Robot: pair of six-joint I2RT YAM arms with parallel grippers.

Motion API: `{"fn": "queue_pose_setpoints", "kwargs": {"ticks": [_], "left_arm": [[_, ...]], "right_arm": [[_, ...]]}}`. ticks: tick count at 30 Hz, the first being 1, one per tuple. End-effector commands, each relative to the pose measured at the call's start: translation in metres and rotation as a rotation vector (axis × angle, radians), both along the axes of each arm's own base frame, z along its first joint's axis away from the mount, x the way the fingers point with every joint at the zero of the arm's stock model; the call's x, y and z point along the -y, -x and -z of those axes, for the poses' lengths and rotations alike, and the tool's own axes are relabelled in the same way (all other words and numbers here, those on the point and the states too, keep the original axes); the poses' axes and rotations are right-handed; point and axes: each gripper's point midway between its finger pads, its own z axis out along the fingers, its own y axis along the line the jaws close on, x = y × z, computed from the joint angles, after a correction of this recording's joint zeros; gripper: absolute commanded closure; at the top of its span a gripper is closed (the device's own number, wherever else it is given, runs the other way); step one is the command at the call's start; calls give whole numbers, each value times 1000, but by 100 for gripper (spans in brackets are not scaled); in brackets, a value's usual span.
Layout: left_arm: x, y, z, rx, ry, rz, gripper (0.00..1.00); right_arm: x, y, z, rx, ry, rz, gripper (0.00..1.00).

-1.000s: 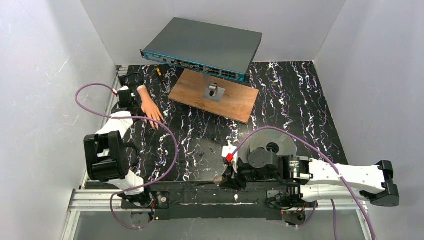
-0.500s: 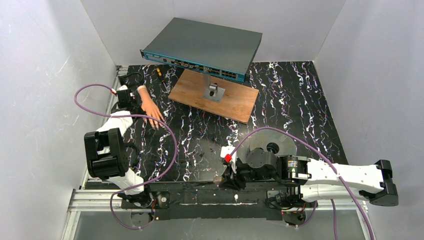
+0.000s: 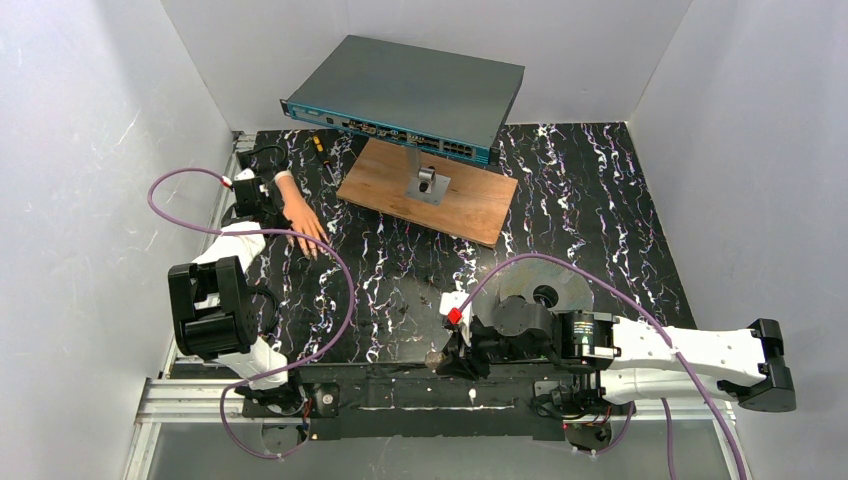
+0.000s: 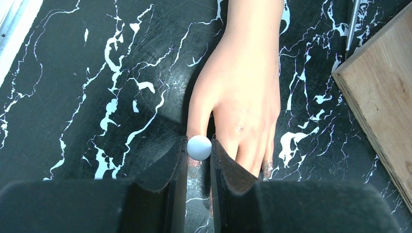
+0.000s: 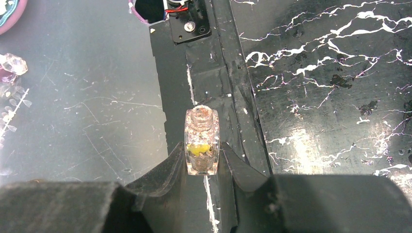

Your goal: Paint the nails

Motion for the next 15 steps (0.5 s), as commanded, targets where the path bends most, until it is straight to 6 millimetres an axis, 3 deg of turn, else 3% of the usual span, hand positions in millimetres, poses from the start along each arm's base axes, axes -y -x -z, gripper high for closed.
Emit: {"fn": "queue_pose_setpoints", "kwargs": {"ticks": [1, 15], "left_arm": [[-2, 2, -12, 26, -3, -2, 100], [7, 15, 7, -65, 11, 23, 100]], "right_arm": [[-6, 0, -12, 22, -62, -9, 99], [-6, 1, -15, 20, -78, -7, 99]]}}
